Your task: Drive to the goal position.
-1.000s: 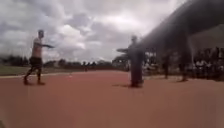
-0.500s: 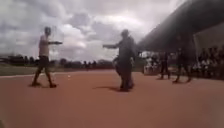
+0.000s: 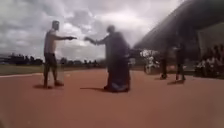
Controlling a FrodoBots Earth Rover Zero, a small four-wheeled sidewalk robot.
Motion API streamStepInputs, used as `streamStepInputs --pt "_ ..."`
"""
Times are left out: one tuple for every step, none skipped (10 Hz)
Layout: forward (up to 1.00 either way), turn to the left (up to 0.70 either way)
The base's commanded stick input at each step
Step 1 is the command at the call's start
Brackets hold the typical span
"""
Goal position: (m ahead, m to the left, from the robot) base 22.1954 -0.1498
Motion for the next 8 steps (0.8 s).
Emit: streamStepInputs --pt "0.0 0.0" --pt "0.0 0.0" --pt "0.0 0.0" --pt "0.0 0.0" --pt "0.0 0.0" --pt "0.0 0.0" --pt "0.0 0.0" --pt "0.11 0.0"
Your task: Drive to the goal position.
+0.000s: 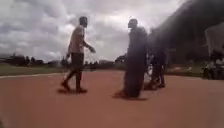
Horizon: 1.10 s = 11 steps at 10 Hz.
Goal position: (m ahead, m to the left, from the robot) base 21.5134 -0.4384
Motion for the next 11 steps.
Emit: streamStepInputs --pt "0.24 0.0" --pt "0.7 0.0" --pt "0.7 0.0" --pt "0.7 0.0" --pt "0.7 0.0" --pt "0.7 0.0" --pt "0.7 0.0" --pt "0.7 0.0" --pt "0.7 0.0" --pt "0.7 0.0" --pt "0.7 0.0"
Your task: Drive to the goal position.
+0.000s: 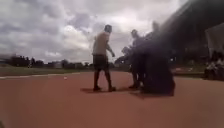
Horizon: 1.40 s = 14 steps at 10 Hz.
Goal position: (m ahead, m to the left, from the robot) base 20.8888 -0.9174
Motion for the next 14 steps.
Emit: streamStepInputs --pt "0.7 0.0" --pt "0.7 0.0" --pt "0.7 0.0" --pt "0.7 0.0" --pt "0.7 0.0" --pt "0.7 0.0" --pt "0.7 0.0" --pt "0.7 0.0" --pt "0.7 0.0" --pt "0.7 0.0" --pt "0.7 0.0" --pt "0.7 0.0" --pt "0.0 0.0" --pt "0.0 0.0"
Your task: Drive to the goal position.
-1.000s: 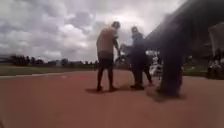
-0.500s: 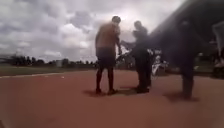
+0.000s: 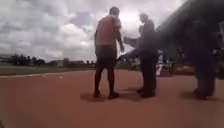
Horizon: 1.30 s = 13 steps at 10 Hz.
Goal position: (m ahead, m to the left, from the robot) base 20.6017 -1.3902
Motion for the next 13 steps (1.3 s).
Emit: streamStepInputs --pt "0.0 0.0" --pt "0.0 0.0" --pt "0.0 0.0" --pt "0.0 0.0" --pt "0.0 0.0" --pt "-0.21 0.0" --pt "-0.49 0.0" --pt "-0.7 0.0" --pt "-0.7 0.0" --pt "-0.7 0.0" --pt "-0.7 0.0" --pt "-0.7 0.0" --pt "-0.7 0.0"
